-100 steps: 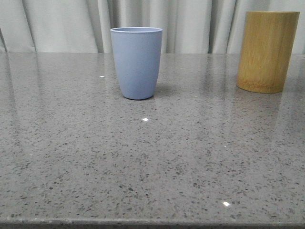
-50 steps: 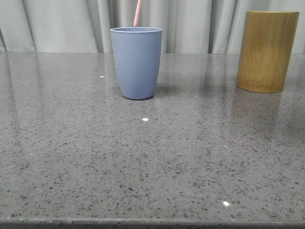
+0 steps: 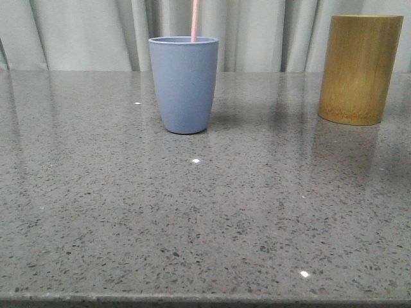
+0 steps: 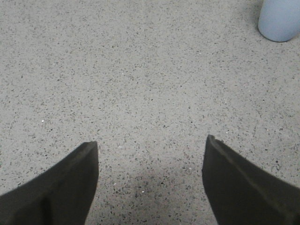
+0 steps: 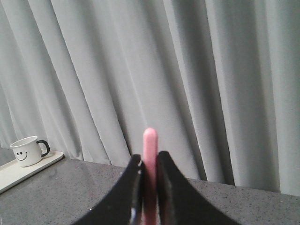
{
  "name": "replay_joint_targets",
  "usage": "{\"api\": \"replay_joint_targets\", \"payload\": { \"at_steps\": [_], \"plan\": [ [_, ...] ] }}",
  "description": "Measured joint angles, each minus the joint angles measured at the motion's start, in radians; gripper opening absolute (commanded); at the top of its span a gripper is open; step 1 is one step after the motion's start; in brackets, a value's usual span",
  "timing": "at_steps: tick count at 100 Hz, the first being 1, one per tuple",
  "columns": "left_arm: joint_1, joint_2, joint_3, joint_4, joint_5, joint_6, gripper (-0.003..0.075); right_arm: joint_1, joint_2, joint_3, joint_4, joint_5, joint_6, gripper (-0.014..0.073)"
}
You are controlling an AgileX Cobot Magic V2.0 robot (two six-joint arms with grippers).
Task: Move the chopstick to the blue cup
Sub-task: 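Lower the chopstick into the blue cup and open the right gripper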
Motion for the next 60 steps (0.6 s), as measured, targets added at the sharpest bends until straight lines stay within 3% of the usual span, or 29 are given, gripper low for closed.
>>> {"api": "replay_joint_targets", "payload": {
  "at_steps": [33, 43, 60],
  "plan": [
    [0.000, 0.000, 0.000, 0.000, 0.000, 0.000, 0.0463, 0.000, 0.000, 0.000, -0.007, 0.002, 0.001, 0.0290],
    [0.000, 0.000, 0.000, 0.000, 0.000, 0.000, 0.0463, 0.000, 0.000, 0.000, -0.007, -0.005, 0.001, 0.0338],
    [0.000, 0.000, 0.000, 0.000, 0.000, 0.000, 0.0463, 0.000, 0.000, 0.000, -0.007, -0.011, 0.001, 0.0342]
  ]
}}
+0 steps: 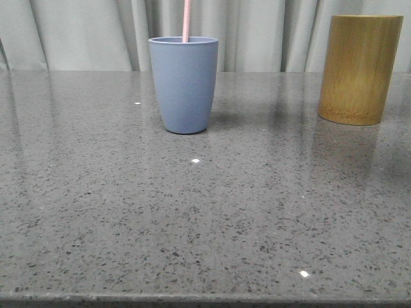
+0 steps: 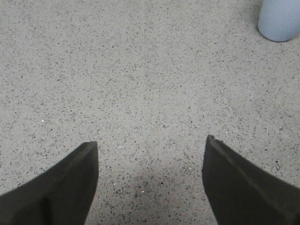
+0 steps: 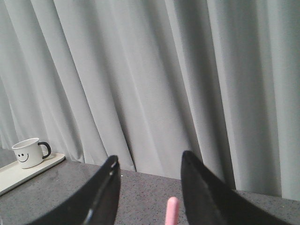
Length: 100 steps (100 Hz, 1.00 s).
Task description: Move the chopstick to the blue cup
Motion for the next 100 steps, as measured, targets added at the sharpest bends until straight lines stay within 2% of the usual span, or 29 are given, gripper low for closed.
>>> {"api": "replay_joint_targets", "payload": {
  "at_steps": [13, 27, 42, 58, 80, 100],
  "plan": [
    [0.000, 0.000, 0.000, 0.000, 0.000, 0.000, 0.0463, 0.000, -0.022, 0.000, 0.000, 0.035, 0.000, 0.0342],
    [0.000, 0.000, 0.000, 0.000, 0.000, 0.000, 0.0463, -0.011, -0.100, 0.000, 0.000, 0.167, -0.031, 0.0342],
    [0.000, 0.000, 0.000, 0.000, 0.000, 0.000, 0.0463, -0.063, -0.229, 0.000, 0.000, 0.411, -0.099, 0.0342],
    [0.000, 0.000, 0.000, 0.000, 0.000, 0.000, 0.0463, -0.171, -0.377, 0.011, -0.005, 0.702, -0.126, 0.0342],
    [0.000, 0.000, 0.000, 0.000, 0.000, 0.000, 0.0463, -0.326, -0.623, 0.109, -0.043, 0.971, -0.133, 0.0342],
    [0.000, 0.000, 0.000, 0.000, 0.000, 0.000, 0.0463, -0.370, -0.818, 0.188, -0.051, 1.264, -0.136, 0.0342]
  ]
}}
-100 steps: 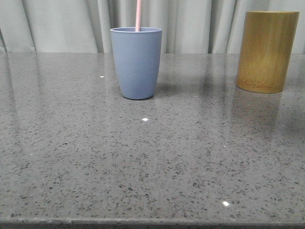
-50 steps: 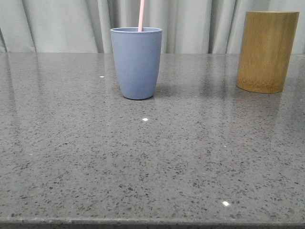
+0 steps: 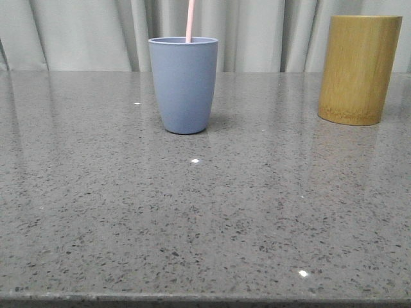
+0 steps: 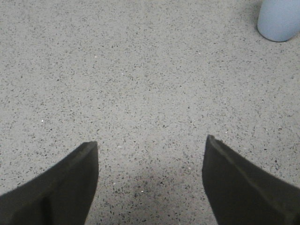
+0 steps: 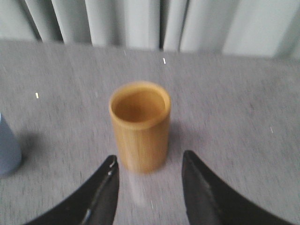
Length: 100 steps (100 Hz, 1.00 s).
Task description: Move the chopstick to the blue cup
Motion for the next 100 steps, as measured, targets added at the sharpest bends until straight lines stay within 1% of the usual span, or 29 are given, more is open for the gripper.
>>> {"api": "replay_joint_targets", "payload": {
  "at_steps": [19, 35, 45, 57, 64, 69, 76, 83, 86, 88, 93, 95, 100],
  "plan": [
    [0.000, 0.000, 0.000, 0.000, 0.000, 0.000, 0.0463, 0.000, -0.186, 0.093, -0.002, 0.157, 0.000, 0.0342],
    [0.000, 0.000, 0.000, 0.000, 0.000, 0.000, 0.0463, 0.000, -0.298, 0.163, -0.002, 0.264, 0.000, 0.0342],
    [0.000, 0.000, 0.000, 0.000, 0.000, 0.000, 0.0463, 0.000, -0.344, 0.207, -0.012, 0.298, -0.002, 0.0342],
    [0.000, 0.000, 0.000, 0.000, 0.000, 0.000, 0.0463, 0.000, -0.378, 0.247, -0.019, 0.305, -0.002, 0.0340],
    [0.000, 0.000, 0.000, 0.000, 0.000, 0.000, 0.0447, 0.000, -0.383, 0.257, -0.019, 0.305, -0.002, 0.0338],
    [0.000, 0.000, 0.000, 0.000, 0.000, 0.000, 0.0409, 0.000, -0.383, 0.257, -0.020, 0.303, -0.002, 0.0321],
    [0.000, 0.000, 0.000, 0.000, 0.000, 0.000, 0.0316, 0.000, -0.383, 0.258, -0.020, 0.294, -0.002, 0.0250],
    [0.000, 0.000, 0.000, 0.000, 0.000, 0.000, 0.0196, 0.000, -0.383, 0.258, -0.020, 0.286, -0.002, 0.0138],
    [0.000, 0.000, 0.000, 0.000, 0.000, 0.000, 0.0133, 0.000, -0.383, 0.258, -0.020, 0.286, -0.002, 0.0073],
    [0.000, 0.000, 0.000, 0.000, 0.000, 0.000, 0.0108, 0.000, -0.383, 0.258, -0.020, 0.284, -0.002, 0.0035],
    [0.000, 0.000, 0.000, 0.000, 0.000, 0.000, 0.0010, 0.000, -0.383, 0.258, -0.021, 0.281, -0.002, -0.0050],
    [0.000, 0.000, 0.000, 0.000, 0.000, 0.000, -0.0013, 0.000, -0.383, 0.258, -0.021, 0.279, -0.002, -0.0076],
    [0.000, 0.000, 0.000, 0.000, 0.000, 0.000, -0.0019, 0.000, -0.383, 0.258, -0.021, 0.277, -0.002, -0.0064]
  ]
}}
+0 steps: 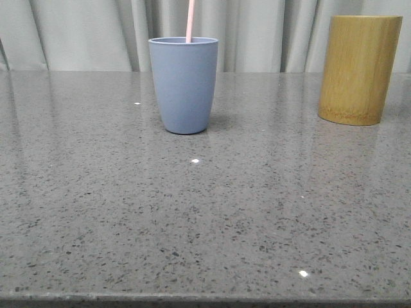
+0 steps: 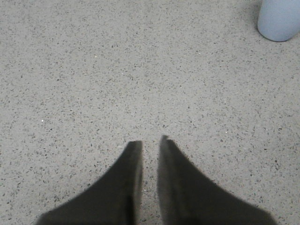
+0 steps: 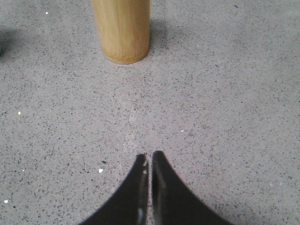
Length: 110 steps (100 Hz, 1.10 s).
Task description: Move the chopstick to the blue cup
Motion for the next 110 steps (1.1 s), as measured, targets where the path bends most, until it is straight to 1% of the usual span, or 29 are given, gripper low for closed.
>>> {"api": "replay_joint_targets", "payload": {
  "at_steps": [95, 102, 110],
  "plan": [
    [0.000, -0.003, 0.000, 0.004, -0.005, 0.000, -0.0019, 0.000, 0.000, 0.000, 0.000, -0.007, -0.002, -0.0067],
    [0.000, -0.018, 0.014, 0.014, -0.057, 0.000, -0.0019, 0.000, 0.000, 0.000, 0.000, -0.007, -0.002, -0.0067],
    [0.000, -0.051, 0.059, 0.016, -0.174, 0.000, -0.0019, 0.000, 0.000, 0.000, 0.000, -0.007, -0.002, -0.0067]
  ]
}}
